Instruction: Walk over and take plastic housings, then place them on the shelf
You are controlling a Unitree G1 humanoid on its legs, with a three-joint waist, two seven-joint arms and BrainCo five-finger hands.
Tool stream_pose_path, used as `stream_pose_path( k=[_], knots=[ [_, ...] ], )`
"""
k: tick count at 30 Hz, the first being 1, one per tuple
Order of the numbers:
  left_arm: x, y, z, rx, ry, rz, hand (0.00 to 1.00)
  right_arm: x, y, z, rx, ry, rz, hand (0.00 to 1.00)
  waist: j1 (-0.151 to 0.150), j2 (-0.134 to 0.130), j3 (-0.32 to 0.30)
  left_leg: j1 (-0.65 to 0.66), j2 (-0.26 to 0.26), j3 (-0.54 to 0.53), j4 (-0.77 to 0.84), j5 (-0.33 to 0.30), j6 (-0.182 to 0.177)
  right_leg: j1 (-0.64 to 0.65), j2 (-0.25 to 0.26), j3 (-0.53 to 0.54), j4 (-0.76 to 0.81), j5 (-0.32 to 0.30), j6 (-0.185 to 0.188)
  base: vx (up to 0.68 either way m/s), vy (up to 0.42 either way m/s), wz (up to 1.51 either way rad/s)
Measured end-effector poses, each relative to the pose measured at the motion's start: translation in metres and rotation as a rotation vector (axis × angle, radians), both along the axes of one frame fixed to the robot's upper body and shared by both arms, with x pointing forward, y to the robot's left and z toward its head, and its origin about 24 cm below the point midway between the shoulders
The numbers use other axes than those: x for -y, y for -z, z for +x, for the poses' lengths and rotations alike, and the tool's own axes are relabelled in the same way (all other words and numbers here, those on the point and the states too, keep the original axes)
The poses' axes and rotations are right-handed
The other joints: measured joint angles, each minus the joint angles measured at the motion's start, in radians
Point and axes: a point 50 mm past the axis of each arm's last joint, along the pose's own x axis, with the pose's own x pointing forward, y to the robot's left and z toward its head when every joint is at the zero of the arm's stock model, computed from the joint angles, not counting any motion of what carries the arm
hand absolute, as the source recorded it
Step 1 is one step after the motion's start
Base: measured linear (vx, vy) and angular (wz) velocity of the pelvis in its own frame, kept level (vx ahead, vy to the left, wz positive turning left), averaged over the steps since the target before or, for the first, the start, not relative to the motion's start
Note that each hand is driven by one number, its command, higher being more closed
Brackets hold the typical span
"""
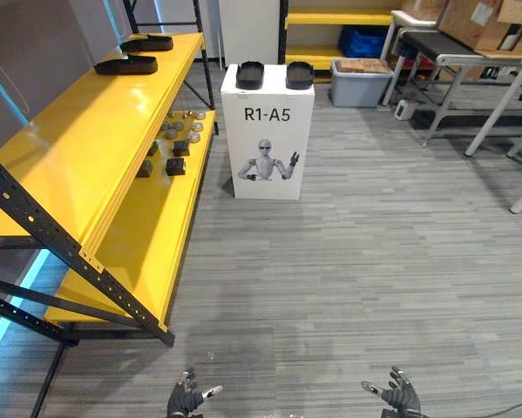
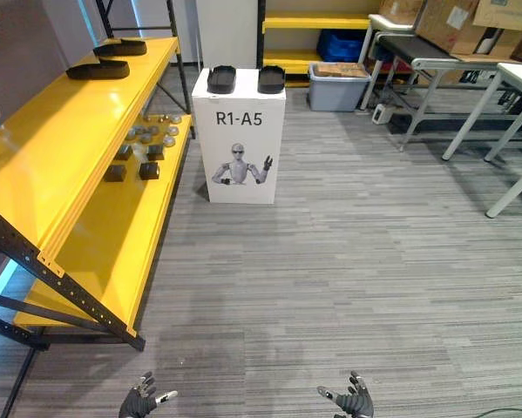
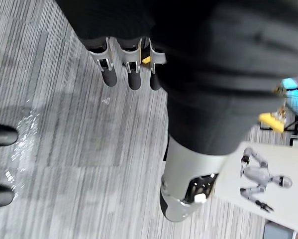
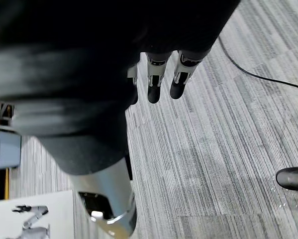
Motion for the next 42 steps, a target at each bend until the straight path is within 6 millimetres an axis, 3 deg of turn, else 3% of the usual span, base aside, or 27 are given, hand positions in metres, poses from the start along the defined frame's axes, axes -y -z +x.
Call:
stream_pose_path(
  k=[4, 17, 23, 24, 27, 28, 31, 33, 35, 36, 37, 38, 39, 40, 41, 42],
  knots=[
    [-0.002, -0.007, 0.008, 0.043, 0.027, 0.030, 0.00, 0.003, -0.008, 0.015, 0.027, -0.102, -0.058, 0.00, -0.003, 0.004, 0.018, 0.021, 0.000, 0.003, -0.003, -0.003, -0.007, 0.027, 0.001, -0.001, -0.019, 0.000, 0.006, 0.04, -0.004, -0.02],
    [-0.007, -0.008, 0.007, 0.040, 0.032, 0.064, 0.00, 0.008, -0.022, 0.032, 0.094, -0.153, -0.094, 0.00, -0.022, 0.016, 0.030, 0.022, 0.006, 0.013, -0.003, -0.011, -0.016, 0.024, 0.007, 0.005, -0.030, -0.004, 0.014, -0.03, -0.003, -0.02],
    [-0.009, -0.012, 0.012, 0.064, 0.022, 0.070, 0.00, 0.006, -0.026, 0.044, 0.130, -0.141, -0.082, 0.00, -0.019, 0.019, 0.044, -0.028, 0.028, 0.059, 0.048, -0.058, 0.022, -0.021, 0.027, 0.045, -0.009, -0.018, 0.017, -0.04, 0.001, -0.22],
    [-0.010, -0.014, 0.013, 0.075, 0.017, 0.072, 0.00, 0.006, -0.027, 0.047, 0.134, -0.142, -0.081, 0.00, -0.013, 0.022, 0.048, -0.043, 0.034, 0.070, 0.071, -0.073, 0.025, -0.046, 0.028, 0.052, 0.033, -0.041, 0.017, 0.03, 0.000, -0.33],
    [-0.013, -0.020, 0.019, 0.118, -0.022, 0.063, 0.00, 0.006, -0.023, 0.047, 0.113, -0.130, -0.082, 0.00, -0.004, 0.016, 0.064, -0.053, 0.026, 0.085, 0.143, -0.140, 0.058, -0.178, -0.011, 0.026, 0.361, -0.197, 0.056, 0.08, 0.028, -0.14],
    [-0.014, -0.020, 0.020, 0.120, -0.027, 0.064, 0.00, 0.006, -0.024, 0.048, 0.116, -0.131, -0.082, 0.00, 0.000, 0.019, 0.071, -0.046, 0.023, 0.083, 0.160, -0.167, 0.061, -0.243, -0.041, -0.017, 0.527, -0.215, 0.062, 0.14, 0.068, 0.01],
    [-0.015, -0.022, 0.023, 0.122, -0.021, 0.082, 0.00, 0.004, -0.022, 0.047, 0.110, -0.130, -0.077, 0.00, -0.018, 0.007, 0.091, 0.013, 0.012, 0.055, 0.167, -0.205, 0.085, -0.355, -0.108, -0.070, 0.811, -0.244, 0.070, 0.25, 0.035, 0.23],
    [-0.015, -0.023, 0.028, 0.130, -0.013, 0.091, 0.00, 0.007, -0.025, 0.049, 0.118, -0.125, -0.084, 0.00, -0.034, 0.007, 0.107, 0.070, 0.027, 0.024, 0.157, -0.231, 0.075, -0.428, -0.145, -0.101, 0.797, -0.262, 0.065, 0.37, -0.063, 0.39],
    [-0.013, -0.027, 0.039, 0.162, -0.014, 0.084, 0.00, 0.011, -0.028, 0.053, 0.126, -0.135, -0.101, 0.00, -0.054, 0.036, 0.136, 0.121, 0.081, -0.003, 0.120, -0.234, 0.067, -0.483, -0.125, -0.122, 0.672, -0.247, 0.054, 0.45, -0.135, 0.50],
    [-0.013, -0.030, 0.046, 0.180, -0.011, 0.082, 0.00, 0.013, -0.029, 0.055, 0.129, -0.142, -0.108, 0.00, -0.062, 0.041, 0.144, 0.138, 0.108, -0.011, 0.108, -0.233, 0.056, -0.505, -0.108, -0.118, 0.564, -0.206, 0.054, 0.57, -0.225, 0.63],
    [-0.014, -0.033, 0.053, 0.199, -0.006, 0.088, 0.00, 0.014, -0.029, 0.055, 0.128, -0.136, -0.112, 0.00, -0.065, 0.033, 0.147, 0.168, 0.132, -0.025, 0.100, -0.239, 0.005, -0.510, -0.093, -0.110, 0.376, -0.012, 0.045, 0.51, -0.223, 0.48],
    [-0.014, -0.033, 0.053, 0.199, -0.004, 0.089, 0.00, 0.014, -0.028, 0.052, 0.120, -0.132, -0.113, 0.00, -0.069, 0.030, 0.144, 0.178, 0.144, -0.029, 0.101, -0.246, -0.015, -0.499, -0.090, -0.111, 0.362, 0.095, -0.005, 0.71, -0.359, 0.17],
    [-0.010, -0.033, 0.059, 0.207, 0.002, 0.077, 0.00, 0.014, -0.032, 0.060, 0.137, -0.134, -0.118, 0.00, -0.060, 0.051, 0.149, 0.174, 0.182, -0.025, 0.128, -0.223, -0.058, -0.515, -0.068, -0.122, 0.427, 0.041, -0.039, 0.50, -0.260, 0.00],
    [-0.008, -0.034, 0.062, 0.212, 0.007, 0.072, 0.00, 0.014, -0.034, 0.063, 0.149, -0.136, -0.119, 0.00, -0.063, 0.049, 0.149, 0.162, 0.179, -0.030, 0.149, -0.197, -0.096, -0.522, -0.073, -0.123, 0.455, 0.009, -0.043, 0.64, -0.334, -0.02],
    [-0.003, -0.034, 0.065, 0.217, 0.014, 0.060, 0.00, 0.014, -0.034, 0.064, 0.153, -0.137, -0.119, 0.00, -0.066, 0.050, 0.150, 0.141, 0.181, -0.037, 0.231, -0.135, -0.104, -0.502, -0.077, -0.129, 0.482, -0.043, -0.053, 0.60, -0.300, 0.32],
    [0.001, -0.032, 0.064, 0.212, 0.011, 0.048, 0.00, 0.011, -0.032, 0.062, 0.146, -0.137, -0.111, 0.00, -0.076, 0.054, 0.153, 0.083, 0.193, -0.049, 0.400, -0.047, -0.083, -0.429, -0.074, -0.148, 0.449, -0.076, -0.055, 0.60, -0.300, 0.37]
  ],
)
